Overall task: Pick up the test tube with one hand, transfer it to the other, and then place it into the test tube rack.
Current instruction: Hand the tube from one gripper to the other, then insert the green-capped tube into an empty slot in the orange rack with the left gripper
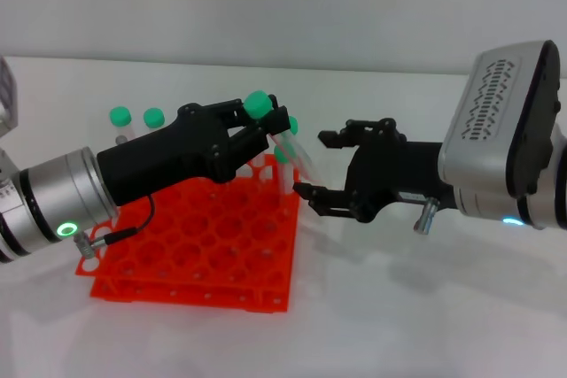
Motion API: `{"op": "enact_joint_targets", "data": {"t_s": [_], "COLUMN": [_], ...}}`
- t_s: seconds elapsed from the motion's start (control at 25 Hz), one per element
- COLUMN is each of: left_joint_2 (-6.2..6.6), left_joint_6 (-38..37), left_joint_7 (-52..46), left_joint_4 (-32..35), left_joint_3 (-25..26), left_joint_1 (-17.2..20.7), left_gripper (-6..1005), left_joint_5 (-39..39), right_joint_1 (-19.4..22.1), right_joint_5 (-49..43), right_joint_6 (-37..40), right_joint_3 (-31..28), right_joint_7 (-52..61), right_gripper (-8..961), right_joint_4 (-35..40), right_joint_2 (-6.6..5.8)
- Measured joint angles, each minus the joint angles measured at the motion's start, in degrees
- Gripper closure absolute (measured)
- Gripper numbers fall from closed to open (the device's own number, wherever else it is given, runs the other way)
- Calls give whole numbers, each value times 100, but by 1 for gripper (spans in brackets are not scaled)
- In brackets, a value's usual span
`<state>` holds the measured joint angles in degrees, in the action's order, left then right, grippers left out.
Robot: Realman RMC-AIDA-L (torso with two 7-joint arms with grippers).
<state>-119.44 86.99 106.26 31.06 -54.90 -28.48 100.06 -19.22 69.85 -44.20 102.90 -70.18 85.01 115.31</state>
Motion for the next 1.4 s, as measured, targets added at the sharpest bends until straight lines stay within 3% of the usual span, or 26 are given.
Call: {"op": "enact_joint_targets", "data": {"t_s": [0.16, 0.28, 0.44, 0.56, 0.88, 1.04, 1.4], "left_joint_2": [23, 69, 111, 74, 56, 35, 39], "left_joint_6": [65, 255, 350, 235, -83, -542, -1288], "left_joint_7": [-37, -287, -1164, -2115, -3992, -4167, -4182], "left_joint_4": [17, 256, 1270, 2336, 4226, 4749, 4863], "left_joint_3": [-3, 17, 9, 44, 36, -264, -986], "left_joint_1": [4, 87, 416, 706, 843, 837, 738], "left_gripper": [765, 762, 759, 756, 749, 746, 738], "left_joint_5": [-9, -41, -260, -717, -2261, -2956, -3673], "right_joint_1": [31, 90, 224, 308, 422, 475, 497], "right_joint_5": [-11, -11, -11, -11, -9, -4, 24], "right_joint_6": [98, 148, 177, 177, 175, 167, 168], "right_joint_3": [-148, -324, -550, -633, -665, -660, -657], "right_joint_7": [25, 67, 119, 119, 79, 81, 110], "right_gripper": [348, 121, 99, 94, 94, 94, 94], "right_joint_4": [-104, -188, -225, -225, -226, -227, -307], "right_joint_2": [0, -5, -18, -28, -40, -43, -45]}}
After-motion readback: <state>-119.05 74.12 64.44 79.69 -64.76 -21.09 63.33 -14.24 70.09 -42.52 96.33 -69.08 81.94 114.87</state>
